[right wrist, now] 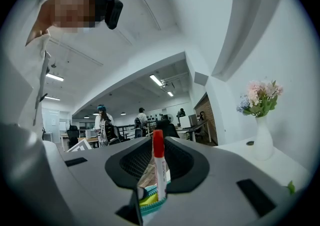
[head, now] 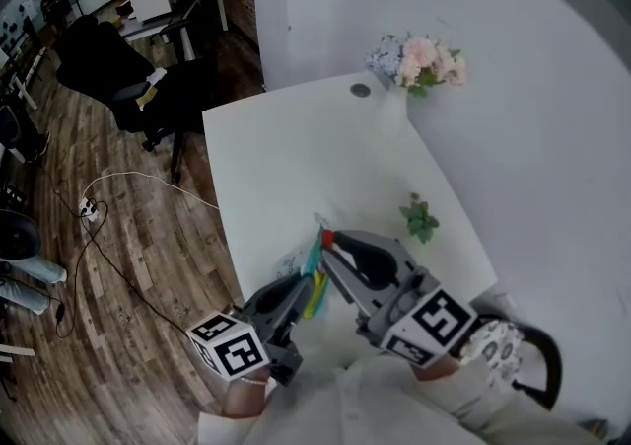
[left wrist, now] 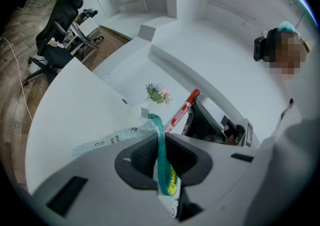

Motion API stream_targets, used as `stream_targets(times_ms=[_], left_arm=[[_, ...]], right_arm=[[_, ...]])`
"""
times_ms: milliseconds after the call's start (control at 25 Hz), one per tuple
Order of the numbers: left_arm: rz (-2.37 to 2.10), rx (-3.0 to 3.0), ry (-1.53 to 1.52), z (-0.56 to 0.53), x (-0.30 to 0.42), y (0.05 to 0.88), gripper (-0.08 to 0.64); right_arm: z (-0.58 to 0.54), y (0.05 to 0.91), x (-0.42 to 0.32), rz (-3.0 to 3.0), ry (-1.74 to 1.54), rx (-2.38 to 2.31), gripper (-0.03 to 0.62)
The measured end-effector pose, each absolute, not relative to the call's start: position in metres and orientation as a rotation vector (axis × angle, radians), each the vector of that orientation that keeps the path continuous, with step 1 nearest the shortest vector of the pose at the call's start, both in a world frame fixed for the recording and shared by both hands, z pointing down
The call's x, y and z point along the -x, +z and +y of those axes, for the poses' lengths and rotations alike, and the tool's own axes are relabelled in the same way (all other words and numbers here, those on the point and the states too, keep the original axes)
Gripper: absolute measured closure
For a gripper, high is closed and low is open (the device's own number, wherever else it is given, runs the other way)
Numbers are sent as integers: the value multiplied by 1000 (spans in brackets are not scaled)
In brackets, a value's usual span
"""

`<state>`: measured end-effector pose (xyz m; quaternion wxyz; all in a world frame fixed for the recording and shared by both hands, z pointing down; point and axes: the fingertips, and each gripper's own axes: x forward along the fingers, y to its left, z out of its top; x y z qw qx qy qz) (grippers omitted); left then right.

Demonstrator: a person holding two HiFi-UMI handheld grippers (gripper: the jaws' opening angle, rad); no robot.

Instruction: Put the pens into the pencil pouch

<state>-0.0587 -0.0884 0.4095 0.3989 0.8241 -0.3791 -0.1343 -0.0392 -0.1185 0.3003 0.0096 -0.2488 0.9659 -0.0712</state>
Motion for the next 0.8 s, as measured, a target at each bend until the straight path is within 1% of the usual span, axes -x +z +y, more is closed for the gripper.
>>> stream_targets(times_ms=[440,800], left_arm=[[-946,-2092,-326,-91,56,411,515],[-929,-2093,-322,-91,55,410,515]], right_arm=[[-120,309,29,3036,-236,832,529],[-122,328,6,3071,-250,953,528]])
